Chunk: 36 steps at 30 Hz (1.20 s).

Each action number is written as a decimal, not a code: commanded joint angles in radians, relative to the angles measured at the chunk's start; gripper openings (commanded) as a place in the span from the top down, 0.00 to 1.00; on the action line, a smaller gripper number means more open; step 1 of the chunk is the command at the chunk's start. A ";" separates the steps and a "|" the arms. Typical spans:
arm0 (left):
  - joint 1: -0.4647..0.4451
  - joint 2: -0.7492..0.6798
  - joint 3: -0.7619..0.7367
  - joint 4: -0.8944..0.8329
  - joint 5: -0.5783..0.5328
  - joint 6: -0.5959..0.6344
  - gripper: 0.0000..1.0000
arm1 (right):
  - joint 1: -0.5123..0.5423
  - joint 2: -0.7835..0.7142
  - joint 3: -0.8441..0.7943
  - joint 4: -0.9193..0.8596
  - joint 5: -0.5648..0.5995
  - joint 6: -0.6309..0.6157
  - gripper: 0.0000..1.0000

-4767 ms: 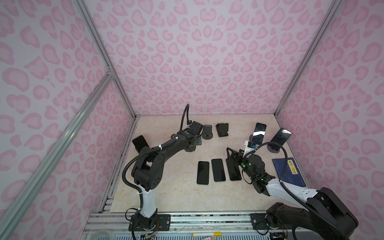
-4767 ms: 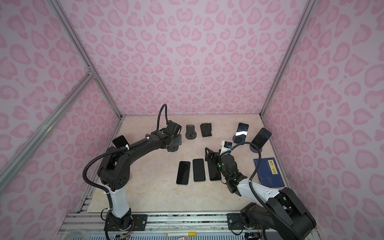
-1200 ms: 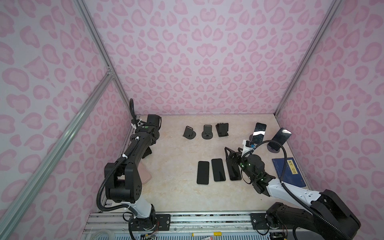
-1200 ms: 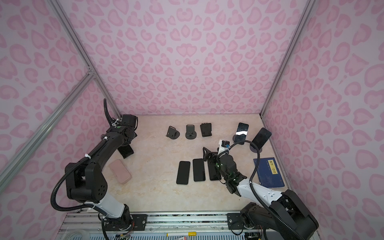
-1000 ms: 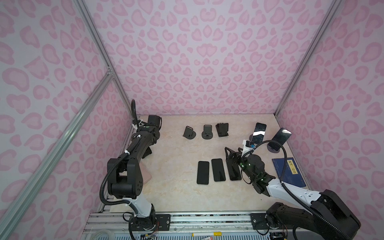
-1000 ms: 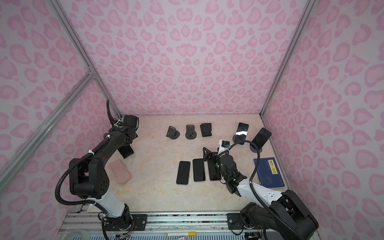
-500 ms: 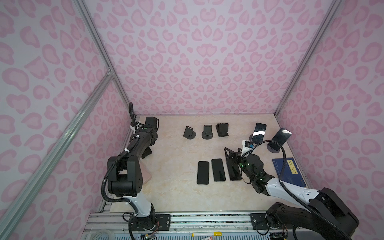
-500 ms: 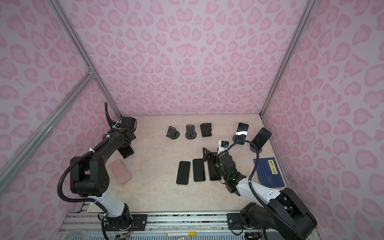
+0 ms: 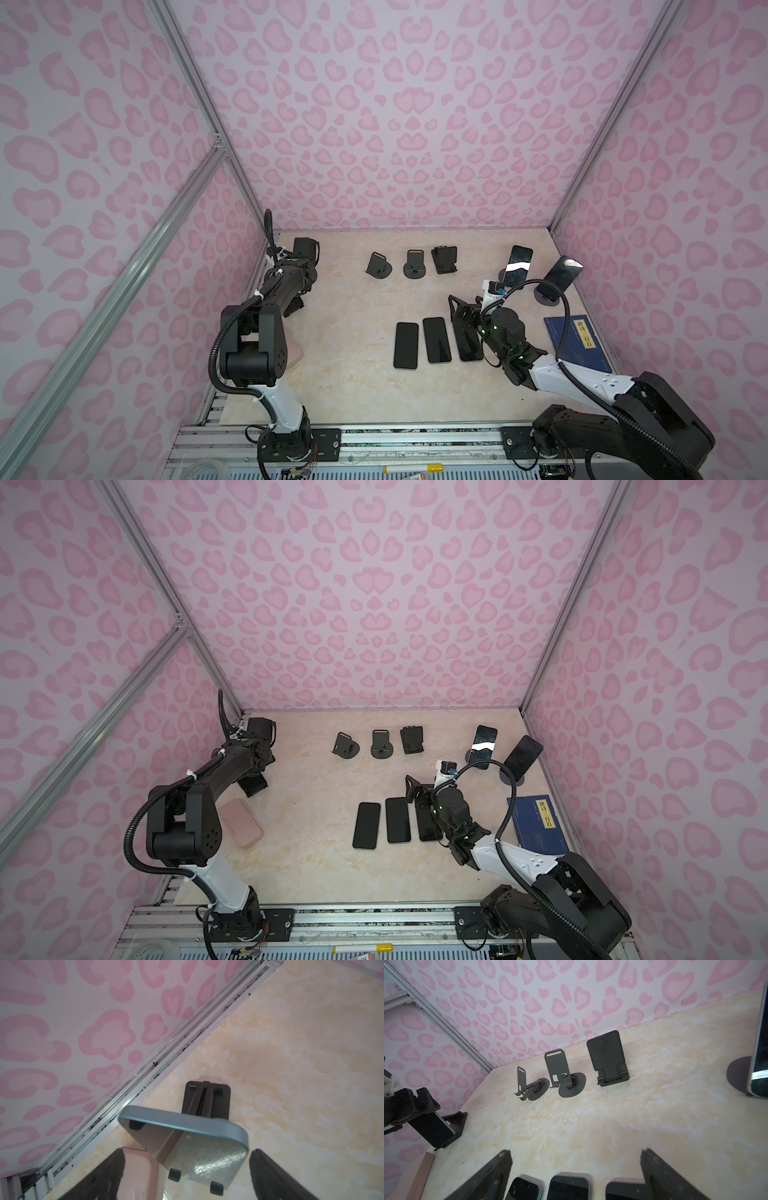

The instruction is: Remove the phone from the phone stand

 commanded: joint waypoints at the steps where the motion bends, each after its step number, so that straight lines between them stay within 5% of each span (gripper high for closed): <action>1: 0.004 0.009 0.001 0.034 -0.011 0.011 0.04 | 0.000 0.002 0.005 0.000 0.013 -0.009 0.01; 11: 0.014 0.001 -0.042 0.086 -0.007 0.019 0.01 | 0.000 0.002 0.008 -0.007 0.015 -0.014 0.01; 36: 0.019 -0.037 -0.104 0.176 -0.013 0.058 0.25 | 0.002 -0.022 0.003 -0.011 0.007 -0.006 0.01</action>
